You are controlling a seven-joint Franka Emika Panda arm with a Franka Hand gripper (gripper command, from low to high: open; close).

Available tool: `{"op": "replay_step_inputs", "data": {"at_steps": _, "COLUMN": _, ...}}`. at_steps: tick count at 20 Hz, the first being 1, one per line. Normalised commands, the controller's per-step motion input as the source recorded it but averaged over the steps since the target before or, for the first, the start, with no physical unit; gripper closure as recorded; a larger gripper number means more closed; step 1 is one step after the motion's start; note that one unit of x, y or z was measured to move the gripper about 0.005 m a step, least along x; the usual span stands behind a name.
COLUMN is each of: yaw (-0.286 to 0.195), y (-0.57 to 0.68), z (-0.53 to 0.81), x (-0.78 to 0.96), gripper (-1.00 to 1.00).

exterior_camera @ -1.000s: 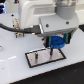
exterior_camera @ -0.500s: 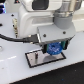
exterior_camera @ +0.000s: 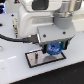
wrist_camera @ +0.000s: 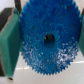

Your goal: Insert the blue gear onto the right peg, followed by the red gear

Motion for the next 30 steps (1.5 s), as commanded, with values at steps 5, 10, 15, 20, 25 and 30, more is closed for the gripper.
{"op": "replay_step_inputs", "data": {"at_steps": 5, "yaw": 0.0, "y": -0.09, "z": 0.05, "x": 0.14, "gripper": 1.0}}
{"op": "replay_step_inputs", "data": {"at_steps": 10, "yaw": 0.0, "y": -0.13, "z": -0.08, "x": 0.16, "gripper": 1.0}}
{"op": "replay_step_inputs", "data": {"at_steps": 15, "yaw": 0.0, "y": -0.09, "z": -0.16, "x": 0.15, "gripper": 1.0}}
{"op": "replay_step_inputs", "data": {"at_steps": 20, "yaw": 0.0, "y": -0.02, "z": -0.15, "x": 0.14, "gripper": 1.0}}
{"op": "replay_step_inputs", "data": {"at_steps": 25, "yaw": 0.0, "y": 0.01, "z": -0.15, "x": 0.12, "gripper": 1.0}}
{"op": "replay_step_inputs", "data": {"at_steps": 30, "yaw": 0.0, "y": 0.05, "z": -0.08, "x": 0.06, "gripper": 1.0}}
